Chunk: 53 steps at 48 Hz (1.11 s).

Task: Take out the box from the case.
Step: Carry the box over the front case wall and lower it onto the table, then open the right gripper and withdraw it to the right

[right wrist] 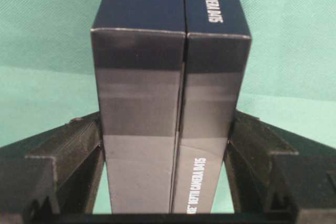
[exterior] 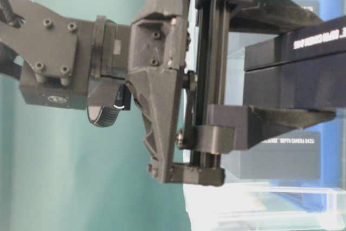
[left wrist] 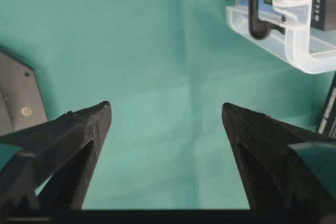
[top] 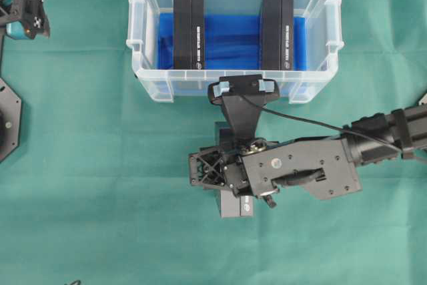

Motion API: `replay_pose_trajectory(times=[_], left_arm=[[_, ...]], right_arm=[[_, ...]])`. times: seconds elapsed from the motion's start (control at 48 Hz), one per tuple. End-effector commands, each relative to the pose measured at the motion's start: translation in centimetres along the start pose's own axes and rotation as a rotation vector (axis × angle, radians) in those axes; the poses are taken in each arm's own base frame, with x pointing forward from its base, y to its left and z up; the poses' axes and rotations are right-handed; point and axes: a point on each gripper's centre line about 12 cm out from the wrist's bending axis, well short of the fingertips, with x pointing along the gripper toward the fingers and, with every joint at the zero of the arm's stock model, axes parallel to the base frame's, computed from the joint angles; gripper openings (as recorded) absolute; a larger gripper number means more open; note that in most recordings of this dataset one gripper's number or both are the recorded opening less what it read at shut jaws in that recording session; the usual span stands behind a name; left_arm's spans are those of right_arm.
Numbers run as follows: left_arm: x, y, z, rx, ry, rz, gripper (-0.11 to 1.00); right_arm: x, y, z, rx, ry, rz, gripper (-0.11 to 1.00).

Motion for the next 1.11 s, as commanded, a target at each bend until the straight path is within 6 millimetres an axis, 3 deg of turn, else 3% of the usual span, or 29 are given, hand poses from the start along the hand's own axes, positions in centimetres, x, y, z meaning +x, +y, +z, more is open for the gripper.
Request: replay_pose_trajectory(times=[0.0,0.083,0.188,0.25,0.647,0.772,1.084], left_arm=[[-0.3,-0.2,0.2,-0.002,-0.01,-0.012,0.92],[-0.4,-0.1,0.2,-0.004,-0.011,-0.013,0.92],[-0.4,-0.1,0.2,-0.002,-0.012,-0.014,0.92],[-0.4,-0.1,0.2,-0.003,-0.012,-0.013,0.92],[-0.4,-0.1,0.2,-0.004,-0.011,-0.013,0.92],[-0.4,-0.1,0.2,-0.004,-0.011,-0.015,0.92],[-0.4,-0.2,0.2,-0.004,-0.011,-0.015,0.92]], right_arm=[[-1.7,0.3,0.1,0.004,0.014,0.045,0.68],[-1.8,0.3,0.1,0.003,0.014,0.045,0.69],[-2.0,0.3,0.2,0.004,0.01,0.044,0.89],[-2.1,0.3,0.2,0.005,0.008,0.036,0.94],[-3.1,0.4,0.5,0.007,-0.004,0.043,0.92],[-4.8,0.6,1.0,0.015,-0.006,0.065,0.92],[-11.0,0.8,2.7,0.014,-0.052,0.095,0.91]])
